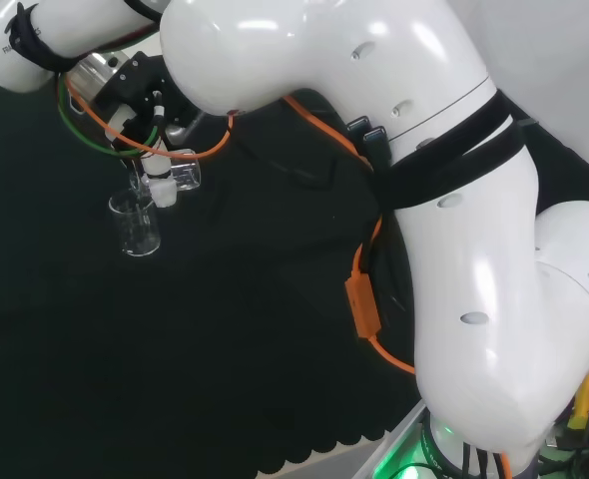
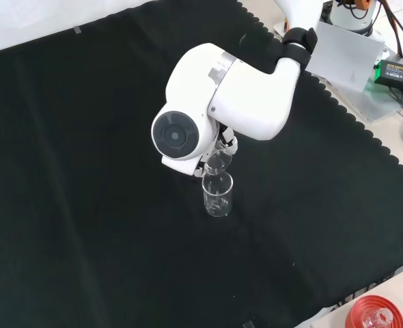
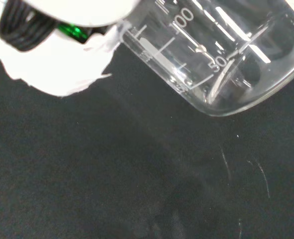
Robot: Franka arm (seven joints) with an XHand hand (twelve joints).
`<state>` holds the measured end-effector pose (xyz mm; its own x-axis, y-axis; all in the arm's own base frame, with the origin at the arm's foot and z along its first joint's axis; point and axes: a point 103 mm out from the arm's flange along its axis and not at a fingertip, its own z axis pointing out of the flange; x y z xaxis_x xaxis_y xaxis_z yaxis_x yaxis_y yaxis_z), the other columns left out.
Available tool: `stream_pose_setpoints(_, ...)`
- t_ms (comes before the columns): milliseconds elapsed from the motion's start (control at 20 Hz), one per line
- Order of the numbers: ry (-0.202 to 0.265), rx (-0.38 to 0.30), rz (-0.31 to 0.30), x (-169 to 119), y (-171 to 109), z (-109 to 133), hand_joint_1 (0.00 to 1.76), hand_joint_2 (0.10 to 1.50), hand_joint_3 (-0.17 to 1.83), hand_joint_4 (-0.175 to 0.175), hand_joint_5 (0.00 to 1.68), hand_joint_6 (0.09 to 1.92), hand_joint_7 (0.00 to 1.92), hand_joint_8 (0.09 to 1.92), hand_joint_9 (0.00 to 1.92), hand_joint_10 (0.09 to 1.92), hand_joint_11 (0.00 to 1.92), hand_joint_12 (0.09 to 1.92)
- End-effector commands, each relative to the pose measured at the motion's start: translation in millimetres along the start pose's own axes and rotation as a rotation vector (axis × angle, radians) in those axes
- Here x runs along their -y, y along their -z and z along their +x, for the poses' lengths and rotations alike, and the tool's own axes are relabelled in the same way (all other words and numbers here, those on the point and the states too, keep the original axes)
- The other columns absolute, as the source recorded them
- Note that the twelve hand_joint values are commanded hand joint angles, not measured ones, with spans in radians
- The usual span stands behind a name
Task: Pour the water from the handheld beaker into the one on the table.
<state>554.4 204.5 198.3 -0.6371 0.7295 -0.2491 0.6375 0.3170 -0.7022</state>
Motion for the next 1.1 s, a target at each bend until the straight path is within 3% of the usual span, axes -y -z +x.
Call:
stream_pose_setpoints(50, -0.019, 0.018, 0.020, -3, 8, 9, 1.15, 0.69, 0.58, 0.098, 1.30, 0.59, 1.89, 0.09, 1.60, 0.09, 1.11, 0.94)
stream_pose_setpoints(400, -0.024, 0.015, 0.011, -3, 8, 11, 1.15, 0.69, 0.57, 0.090, 1.30, 0.59, 1.89, 0.09, 1.60, 0.09, 1.13, 0.94)
stream_pose_setpoints(1100, -0.028, 0.015, -0.009, 3, 0, 0, 1.16, 0.70, 0.56, 0.028, 1.29, 0.60, 1.90, 0.09, 1.62, 0.09, 1.25, 0.89)
